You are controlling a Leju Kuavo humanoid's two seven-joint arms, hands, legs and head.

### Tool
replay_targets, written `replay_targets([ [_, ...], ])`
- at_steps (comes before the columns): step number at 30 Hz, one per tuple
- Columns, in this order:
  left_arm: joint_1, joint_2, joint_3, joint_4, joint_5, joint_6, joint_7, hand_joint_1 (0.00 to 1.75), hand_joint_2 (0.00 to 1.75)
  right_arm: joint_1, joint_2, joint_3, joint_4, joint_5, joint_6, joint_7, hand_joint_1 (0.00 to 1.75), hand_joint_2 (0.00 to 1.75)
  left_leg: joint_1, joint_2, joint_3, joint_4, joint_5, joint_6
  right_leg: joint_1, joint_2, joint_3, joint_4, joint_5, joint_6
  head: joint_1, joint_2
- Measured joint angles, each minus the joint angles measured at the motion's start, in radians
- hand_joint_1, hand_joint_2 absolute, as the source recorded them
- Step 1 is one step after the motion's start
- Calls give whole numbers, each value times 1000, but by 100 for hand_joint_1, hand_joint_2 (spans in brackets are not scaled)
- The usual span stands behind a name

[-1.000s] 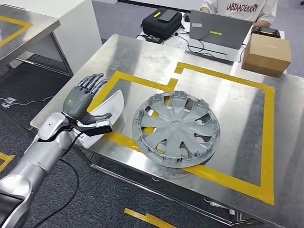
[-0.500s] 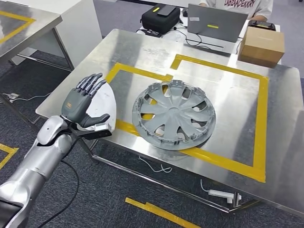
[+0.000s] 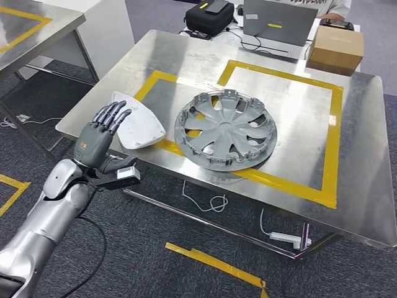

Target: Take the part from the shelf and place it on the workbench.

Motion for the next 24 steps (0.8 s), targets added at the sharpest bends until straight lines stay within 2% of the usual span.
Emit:
replay_targets([
  [1,11,2,3,-8,3,1,-1,0,0,1,0,1,0,0,1,3,0,0,1,2,-7,-2,9,9,-1,1,-5,3,-5,5,0,0],
  [2,23,3,7,-17,7,2,-2,0,0,3,0,2,0,0,1,5,0,0,2,4,-16,-4,20,18,-2,2,-15,18,-27,10,2,0],
  [3,35,5,10,-27,11,2,-3,0,0,3,0,2,0,0,2,5,0,0,4,6,-28,-7,33,26,-3,3,-30,52,-66,14,3,0],
  [4,47,8,14,-36,13,0,-4,0,0,4,0,2,0,0,2,5,0,0,5,8,-42,-7,46,32,-4,3,-48,106,-118,17,5,0],
  [5,62,12,18,-45,16,-2,-6,0,0,4,0,2,0,0,2,4,0,0,5,8,-58,-6,58,34,-4,3,-66,173,-167,20,6,0],
  [6,80,18,21,-52,18,-3,-8,0,0,3,0,2,0,-1,2,4,0,0,4,8,-74,-6,70,34,-4,3,-77,236,-198,22,6,0],
  [7,101,24,25,-59,21,-3,-10,0,0,4,0,2,0,-1,1,4,0,0,4,8,-91,-5,83,33,-4,3,-77,280,-205,23,6,0],
  [8,123,30,29,-65,26,-1,-12,0,0,4,0,2,0,-2,1,4,0,0,4,9,-107,-5,95,31,-4,3,-61,293,-190,23,6,0],
  [9,146,36,35,-71,33,3,-13,0,0,5,-1,2,0,-2,1,4,0,0,4,9,-123,-4,107,28,-4,3,-27,269,-162,22,6,0],
  [10,168,42,42,-76,42,7,-15,0,0,6,-1,2,0,-3,1,4,0,0,4,10,-135,-4,118,25,-4,4,22,214,-137,19,6,0],
  [11,190,46,52,-81,53,12,-17,0,0,7,-1,2,0,-4,1,5,0,0,3,9,-146,-2,128,20,-3,4,84,139,-127,15,7,0],
  [12,211,51,64,-85,67,18,-21,0,0,7,-1,2,0,-6,1,5,0,0,1,10,-155,0,139,15,-2,6,142,60,-133,11,7,0],
  [13,232,56,77,-87,83,24,-26,0,0,8,-1,2,0,-7,1,5,0,0,0,10,-160,1,149,10,-1,7,178,2,-146,7,7,0],
  [14,254,59,93,-88,102,30,-34,0,0,9,-1,2,0,-10,1,5,0,0,-1,11,-164,0,160,4,1,9,197,-31,-156,2,7,0],
  [16,304,60,130,-87,148,40,-58,0,0,16,0,2,0,-15,1,8,0,0,1,11,-169,-4,174,-8,1,9,182,-41,-148,-13,8,0],
  [17,332,58,152,-86,174,43,-73,0,0,18,0,1,1,-18,1,9,0,0,3,10,-174,6,155,-14,1,7,173,-41,-138,-24,8,0],
  [18,359,54,176,-83,199,44,-88,0,0,19,0,1,1,-21,1,10,0,0,5,10,-183,33,116,-20,0,5,162,-42,-126,-34,6,0],
  [20,404,42,221,-77,234,46,-109,0,0,20,1,1,2,-26,1,11,0,0,7,9,-208,148,2,-27,2,3,136,-42,-101,-45,4,0],
  [21,420,36,238,-74,243,46,-115,0,0,20,1,1,2,-27,1,10,0,0,8,8,-218,212,-40,-30,3,2,125,-41,-89,-46,3,0],
  [22,431,32,249,-72,246,46,-118,0,0,21,1,1,2,-27,1,10,0,0,8,8,-225,260,-64,-31,4,1,116,-40,-81,-46,3,0],
  [24,439,29,257,-70,249,45,-120,0,0,21,1,1,2,-27,1,10,0,0,8,8,-227,297,-74,-32,5,0,108,-38,-72,-46,3,0],
])
